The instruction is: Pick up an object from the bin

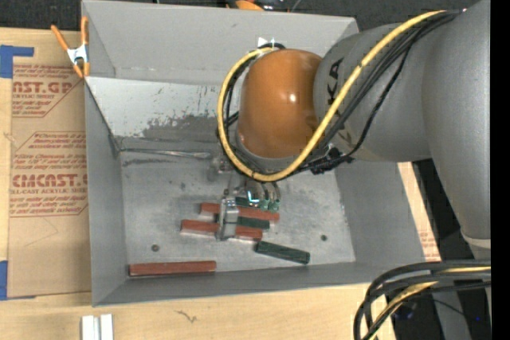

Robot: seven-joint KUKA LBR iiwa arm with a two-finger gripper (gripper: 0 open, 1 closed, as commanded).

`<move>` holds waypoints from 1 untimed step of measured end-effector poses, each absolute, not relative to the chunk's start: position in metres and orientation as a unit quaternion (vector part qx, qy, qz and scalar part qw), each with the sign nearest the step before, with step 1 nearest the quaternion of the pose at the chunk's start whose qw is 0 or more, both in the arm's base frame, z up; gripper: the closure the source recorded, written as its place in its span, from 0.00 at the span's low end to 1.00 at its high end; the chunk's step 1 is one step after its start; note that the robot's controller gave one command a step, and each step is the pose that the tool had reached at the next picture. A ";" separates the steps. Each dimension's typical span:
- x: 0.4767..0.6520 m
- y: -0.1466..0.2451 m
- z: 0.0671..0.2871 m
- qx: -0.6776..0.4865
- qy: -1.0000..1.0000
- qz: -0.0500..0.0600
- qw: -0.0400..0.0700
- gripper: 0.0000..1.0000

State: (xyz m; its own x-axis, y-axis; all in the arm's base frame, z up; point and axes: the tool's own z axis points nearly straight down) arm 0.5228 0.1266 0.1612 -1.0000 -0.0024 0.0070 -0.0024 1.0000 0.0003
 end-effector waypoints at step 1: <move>0.525 0.103 0.065 0.042 -0.999 0.001 0.003 0.00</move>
Offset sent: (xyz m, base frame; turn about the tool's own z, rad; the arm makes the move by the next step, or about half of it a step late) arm 0.0041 -0.0229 -0.0912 -0.0811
